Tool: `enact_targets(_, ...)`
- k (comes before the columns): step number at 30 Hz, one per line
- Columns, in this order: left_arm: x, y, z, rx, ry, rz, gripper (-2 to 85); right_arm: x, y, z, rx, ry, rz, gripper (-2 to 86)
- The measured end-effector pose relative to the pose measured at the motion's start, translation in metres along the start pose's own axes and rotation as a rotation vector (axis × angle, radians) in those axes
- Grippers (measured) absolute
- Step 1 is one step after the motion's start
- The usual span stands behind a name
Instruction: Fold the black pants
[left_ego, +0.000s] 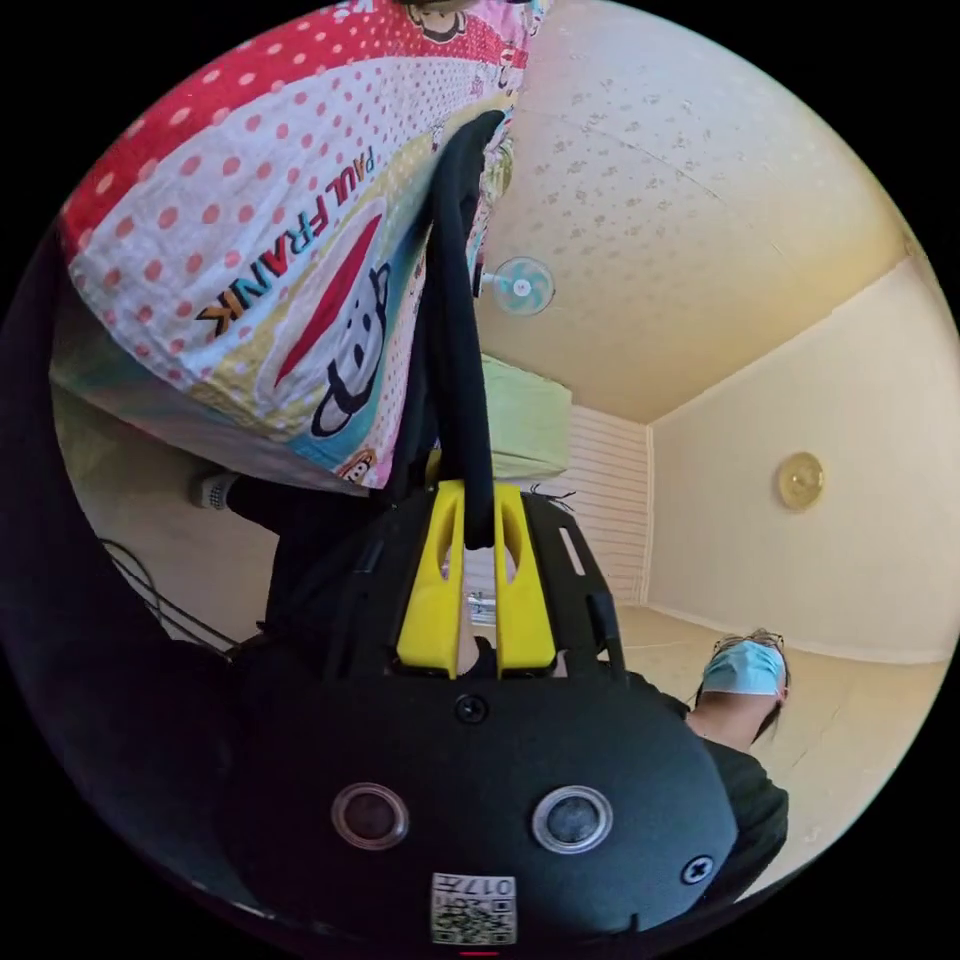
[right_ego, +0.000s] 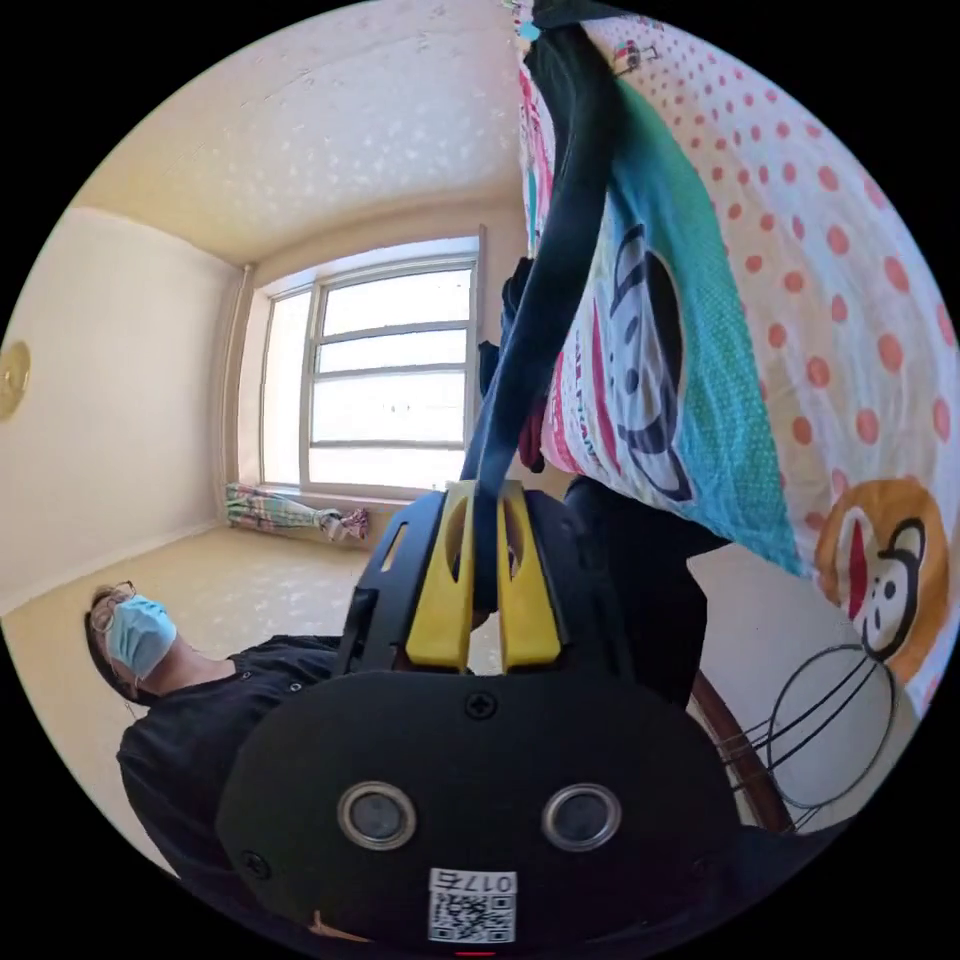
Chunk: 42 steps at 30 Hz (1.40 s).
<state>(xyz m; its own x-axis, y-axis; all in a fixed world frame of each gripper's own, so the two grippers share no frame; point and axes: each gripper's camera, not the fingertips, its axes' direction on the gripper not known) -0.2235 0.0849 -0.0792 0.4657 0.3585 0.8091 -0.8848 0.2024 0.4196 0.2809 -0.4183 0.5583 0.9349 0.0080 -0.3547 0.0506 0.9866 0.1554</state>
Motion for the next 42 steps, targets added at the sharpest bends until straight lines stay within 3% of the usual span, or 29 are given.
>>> enact_targets(2, 0.019, 0.013, 0.008, -0.071, -0.234, 0.067, 5.1, -0.02, 0.012, -0.002, -0.002, 0.055, -0.042, 4.0)
enact_targets(4, 0.035, 0.035, 0.038, -0.209, -0.501, 0.138, 5.3, -0.044, 0.024, 0.006, -0.093, 0.232, -0.106, 3.8)
enact_targets(7, 0.019, 0.059, 0.075, -0.338, -0.732, 0.11, 6.4, -0.057, 0.046, 0.031, -0.34, 0.559, -0.15, 3.9)
enact_targets(10, 0.0, 0.073, 0.082, -0.334, -0.909, 0.076, 9.1, -0.059, 0.064, 0.006, -0.305, 0.765, -0.136, 5.1)
enact_targets(15, -0.013, 0.083, 0.069, -0.26, -0.798, 0.037, 10.1, -0.087, 0.114, -0.121, 0.334, 1.099, -0.001, 11.0)
enact_targets(17, -0.014, 0.083, 0.071, -0.257, -0.77, 0.047, 10.2, -0.082, 0.125, -0.146, 0.426, 1.166, 0.046, 12.5)
enact_targets(22, -0.006, 0.079, 0.105, -0.291, -0.781, 0.136, 10.2, -0.037, 0.114, -0.159, 0.332, 1.104, 0.094, 12.5)
enact_targets(23, -0.005, 0.078, 0.109, -0.297, -0.771, 0.144, 10.2, -0.038, 0.116, -0.155, 0.341, 1.099, 0.087, 8.4)
enact_targets(26, 0.001, 0.086, 0.128, -0.342, -0.694, 0.185, 10.3, -0.05, 0.129, -0.143, 0.261, 0.85, -0.011, 4.6)
enact_targets(29, 0.01, 0.105, 0.133, -0.383, -0.657, 0.212, 11.2, -0.075, 0.17, -0.145, 0.349, 0.654, -0.08, 3.4)
enact_targets(31, 0.017, 0.115, 0.13, -0.385, -0.693, 0.228, 12.8, -0.087, 0.194, -0.146, 0.369, 0.71, -0.062, 3.1)
enact_targets(33, 0.022, 0.113, 0.128, -0.363, -0.702, 0.252, 13.4, -0.096, 0.211, -0.139, 0.37, 1.023, 0.071, 2.7)
enact_targets(34, 0.026, 0.109, 0.13, -0.348, -0.68, 0.276, 13.7, -0.099, 0.213, -0.137, 0.368, 1.041, 0.065, 2.7)
enact_targets(37, 0.039, 0.089, 0.151, -0.363, -0.567, 0.343, 14.4, -0.128, 0.208, -0.115, 0.371, 0.887, -0.094, 2.5)
enact_targets(42, 0.067, 0.058, 0.208, -0.39, -0.591, 0.5, 15.9, -0.179, 0.167, 0.0, 0.096, 0.841, -0.432, 2.4)
